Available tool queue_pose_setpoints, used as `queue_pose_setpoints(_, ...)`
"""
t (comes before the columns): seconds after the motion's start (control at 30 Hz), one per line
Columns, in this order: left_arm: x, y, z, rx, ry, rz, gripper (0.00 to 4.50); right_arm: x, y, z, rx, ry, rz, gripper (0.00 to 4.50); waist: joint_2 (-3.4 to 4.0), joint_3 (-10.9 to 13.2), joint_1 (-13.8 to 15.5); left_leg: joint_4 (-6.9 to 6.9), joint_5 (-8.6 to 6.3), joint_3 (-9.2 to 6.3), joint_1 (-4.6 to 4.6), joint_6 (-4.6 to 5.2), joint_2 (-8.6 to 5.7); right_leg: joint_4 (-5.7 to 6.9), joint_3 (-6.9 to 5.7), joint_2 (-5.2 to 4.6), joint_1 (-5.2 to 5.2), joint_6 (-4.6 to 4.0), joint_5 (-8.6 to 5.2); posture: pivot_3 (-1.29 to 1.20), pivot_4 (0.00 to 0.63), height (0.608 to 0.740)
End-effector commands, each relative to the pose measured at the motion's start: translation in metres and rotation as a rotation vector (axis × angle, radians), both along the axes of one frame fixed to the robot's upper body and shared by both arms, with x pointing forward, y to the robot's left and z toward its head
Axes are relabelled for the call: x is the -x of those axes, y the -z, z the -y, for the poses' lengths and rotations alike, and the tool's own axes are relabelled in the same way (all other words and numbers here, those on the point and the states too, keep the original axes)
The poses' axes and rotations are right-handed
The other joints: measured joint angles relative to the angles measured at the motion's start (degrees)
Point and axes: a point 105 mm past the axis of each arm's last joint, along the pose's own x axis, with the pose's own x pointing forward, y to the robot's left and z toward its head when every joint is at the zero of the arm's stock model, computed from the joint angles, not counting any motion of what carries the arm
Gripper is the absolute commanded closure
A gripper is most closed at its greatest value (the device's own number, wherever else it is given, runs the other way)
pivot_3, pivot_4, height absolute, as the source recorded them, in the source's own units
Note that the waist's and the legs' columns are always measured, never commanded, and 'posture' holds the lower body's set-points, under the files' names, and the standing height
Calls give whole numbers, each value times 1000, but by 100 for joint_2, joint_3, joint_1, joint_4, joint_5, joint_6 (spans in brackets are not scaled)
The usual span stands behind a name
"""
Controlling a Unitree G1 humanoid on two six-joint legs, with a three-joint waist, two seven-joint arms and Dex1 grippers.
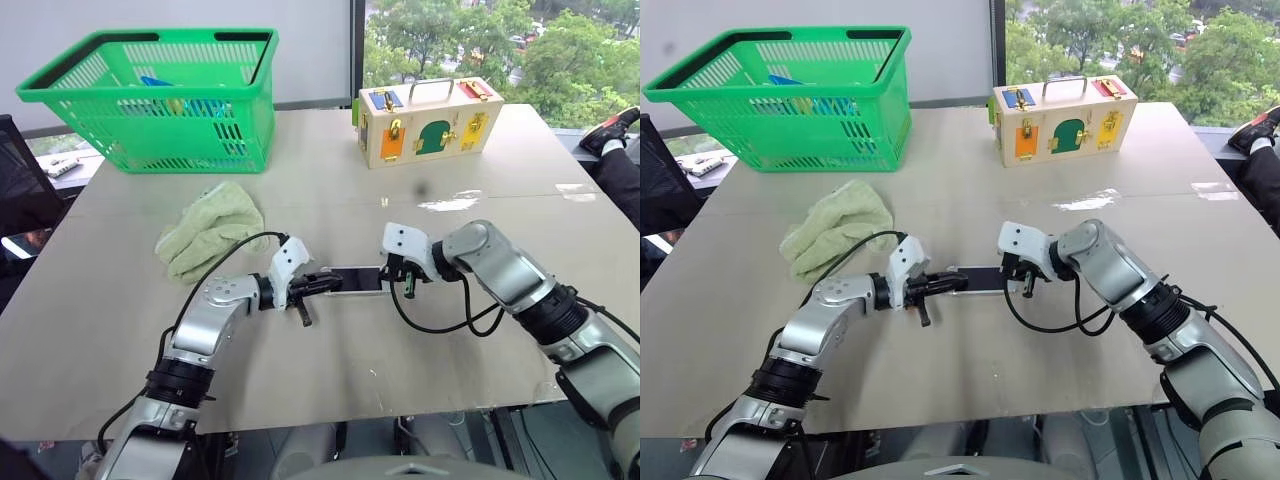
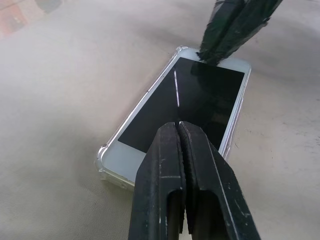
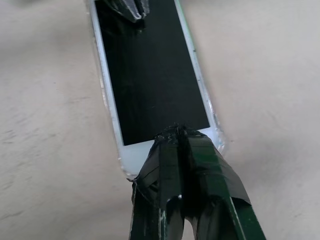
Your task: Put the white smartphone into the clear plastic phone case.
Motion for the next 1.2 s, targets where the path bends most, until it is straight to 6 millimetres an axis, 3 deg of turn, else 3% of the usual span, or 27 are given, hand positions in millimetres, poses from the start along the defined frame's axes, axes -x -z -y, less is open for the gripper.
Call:
queue_pose_setpoints(0.03, 4, 17, -4, -32, -3, -43, 4419, 34, 81, 28, 196, 54, -270, 4500, -9, -23, 0, -9, 0, 0, 9, 0, 0, -4, -1, -1, 5, 0, 0, 0, 150, 740)
queue_pose_setpoints(0.23, 3, 18, -3, -33, 2, -40, 4419, 38, 85, 26, 172, 52, -283, 4500, -5, -60, 2, -30, -1, 1, 23, -1, 5, -6, 0, -3, 9, -3, -2, 0, 150, 740)
queue_pose_setpoints(0.4, 2, 18, -3, -33, 2, -36, 4419, 37, 47, 1, -98, 20, -252, 4500, -3, -68, 7, -45, -1, 0, 32, -2, 6, -10, 0, -3, 15, -17, -12, 0, 150, 740)
queue_pose_setpoints(0.57, 3, 19, -3, -33, 0, -38, 4419, 37, 32, 11, -144, 25, -192, 4500, 57, 3, 20, -46, -1, 0, 8, -1, 4, -17, -2, -6, -5, -13, -14, 0, 150, 740)
queue_pose_setpoints(0.73, 3, 18, -2, -29, 3, -37, 4419, 32, 26, 22, -130, 56, -153, 4500, 58, 19, 34, -46, 0, -18, -13, -1, 0, -19, -25, -8, -18, -13, -14, 0, 150, 740)
queue_pose_setpoints(1.0, 3, 13, 0, -21, 0, -31, 4419, 27, -35, 16, -403, 101, -97, 4500, 50, 142, 29, -40, 0, -23, -38, -2, -4, -21, -26, -12, -33, -12, -13, 0, 150, 740)
queue_pose_setpoints(1.2, 6, 11, 1, -19, 4, -32, 4419, 30, -36, 25, -340, 112, -81, 4500, 49, 156, 25, -34, 20, -27, -119, 19, -8, -18, -32, -7, -109, -16, 18, 0, 150, 740)
